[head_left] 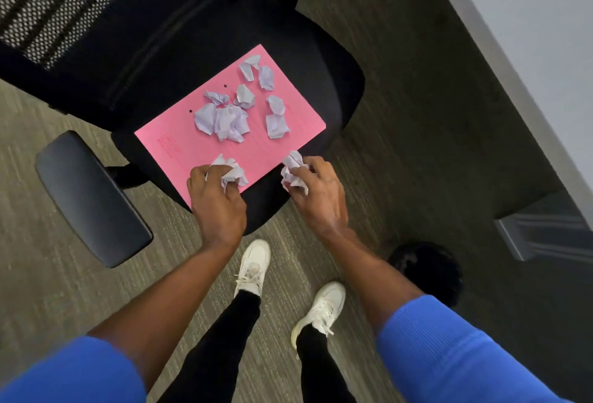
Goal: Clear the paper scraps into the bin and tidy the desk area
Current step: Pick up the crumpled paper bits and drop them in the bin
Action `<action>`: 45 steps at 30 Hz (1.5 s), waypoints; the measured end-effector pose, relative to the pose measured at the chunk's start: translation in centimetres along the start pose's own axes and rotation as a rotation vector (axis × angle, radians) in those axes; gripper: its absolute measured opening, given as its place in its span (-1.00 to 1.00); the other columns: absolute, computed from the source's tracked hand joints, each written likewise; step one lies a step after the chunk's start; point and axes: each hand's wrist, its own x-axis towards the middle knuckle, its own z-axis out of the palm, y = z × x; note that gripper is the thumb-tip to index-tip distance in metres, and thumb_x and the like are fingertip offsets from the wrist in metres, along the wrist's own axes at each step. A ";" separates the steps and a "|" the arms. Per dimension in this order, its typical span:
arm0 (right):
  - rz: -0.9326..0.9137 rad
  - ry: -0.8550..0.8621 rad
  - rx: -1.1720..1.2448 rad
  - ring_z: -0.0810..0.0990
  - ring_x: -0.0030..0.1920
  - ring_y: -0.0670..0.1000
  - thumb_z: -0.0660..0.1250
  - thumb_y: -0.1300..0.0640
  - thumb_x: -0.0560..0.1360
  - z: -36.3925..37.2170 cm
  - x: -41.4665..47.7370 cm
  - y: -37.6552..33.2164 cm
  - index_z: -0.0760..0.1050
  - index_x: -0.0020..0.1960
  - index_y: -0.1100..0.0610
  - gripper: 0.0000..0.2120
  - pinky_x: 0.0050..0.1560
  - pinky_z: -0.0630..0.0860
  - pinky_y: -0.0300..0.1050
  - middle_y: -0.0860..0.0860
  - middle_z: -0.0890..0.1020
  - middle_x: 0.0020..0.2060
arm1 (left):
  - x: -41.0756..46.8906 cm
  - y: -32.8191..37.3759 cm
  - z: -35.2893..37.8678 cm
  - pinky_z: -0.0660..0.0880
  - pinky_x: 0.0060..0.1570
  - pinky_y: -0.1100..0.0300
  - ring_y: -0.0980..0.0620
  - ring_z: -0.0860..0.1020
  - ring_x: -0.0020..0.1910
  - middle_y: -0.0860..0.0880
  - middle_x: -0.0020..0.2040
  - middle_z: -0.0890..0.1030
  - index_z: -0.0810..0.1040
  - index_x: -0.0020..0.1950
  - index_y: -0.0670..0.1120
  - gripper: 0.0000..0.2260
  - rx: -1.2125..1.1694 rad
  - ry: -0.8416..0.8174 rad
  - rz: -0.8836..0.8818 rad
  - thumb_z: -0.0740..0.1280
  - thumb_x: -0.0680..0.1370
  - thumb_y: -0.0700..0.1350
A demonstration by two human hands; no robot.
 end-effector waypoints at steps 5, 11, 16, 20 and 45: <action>0.123 0.070 0.032 0.62 0.07 0.14 0.58 0.13 0.48 -1.1 -5.9 3.1 0.71 0.12 0.12 -0.76 -0.06 0.57 -0.04 0.11 0.64 0.16 | -3.8 3.1 2.1 0.28 0.16 0.30 -0.18 0.51 0.23 -0.20 0.18 0.55 0.63 0.21 -0.21 -0.77 -0.039 -0.043 0.086 0.35 0.57 -0.35; 0.354 0.106 0.073 0.63 0.09 0.16 0.57 0.18 0.48 -3.1 -13.8 9.6 0.70 0.12 0.16 -0.77 -0.01 0.58 -0.01 0.11 0.64 0.15 | -10.6 7.0 7.6 0.32 0.19 0.26 -0.17 0.53 0.18 -0.16 0.18 0.55 0.65 0.18 -0.18 -0.75 -0.065 -0.273 0.241 0.36 0.54 -0.38; 0.517 0.152 0.103 0.63 0.12 0.17 0.56 0.18 0.49 -4.3 -19.5 16.3 0.70 0.17 0.15 -0.74 0.06 0.60 0.05 0.10 0.63 0.16 | -16.2 9.6 13.7 0.42 0.25 0.17 -0.15 0.52 0.22 -0.14 0.17 0.55 0.65 0.17 -0.17 -0.78 -0.089 -0.442 0.288 0.37 0.56 -0.36; 0.656 0.186 0.118 0.69 0.14 0.20 0.55 0.14 0.51 -4.0 -23.0 22.1 0.71 0.22 0.10 -0.72 0.12 0.63 0.09 0.14 0.67 0.18 | -20.1 10.8 19.5 0.47 0.28 0.03 -0.14 0.50 0.24 -0.13 0.18 0.56 0.64 0.20 -0.14 -0.75 -0.052 -0.572 0.365 0.36 0.56 -0.35; 0.892 0.150 0.063 0.71 0.11 0.30 0.40 0.41 0.47 -2.0 -31.2 41.6 0.72 0.13 0.23 -0.72 0.14 0.63 0.13 0.25 0.74 0.09 | -32.2 8.4 41.0 0.47 0.48 0.03 -0.18 0.51 0.50 -0.21 0.51 0.52 0.68 0.36 -0.13 -0.60 0.083 -1.200 0.490 0.33 0.56 -0.36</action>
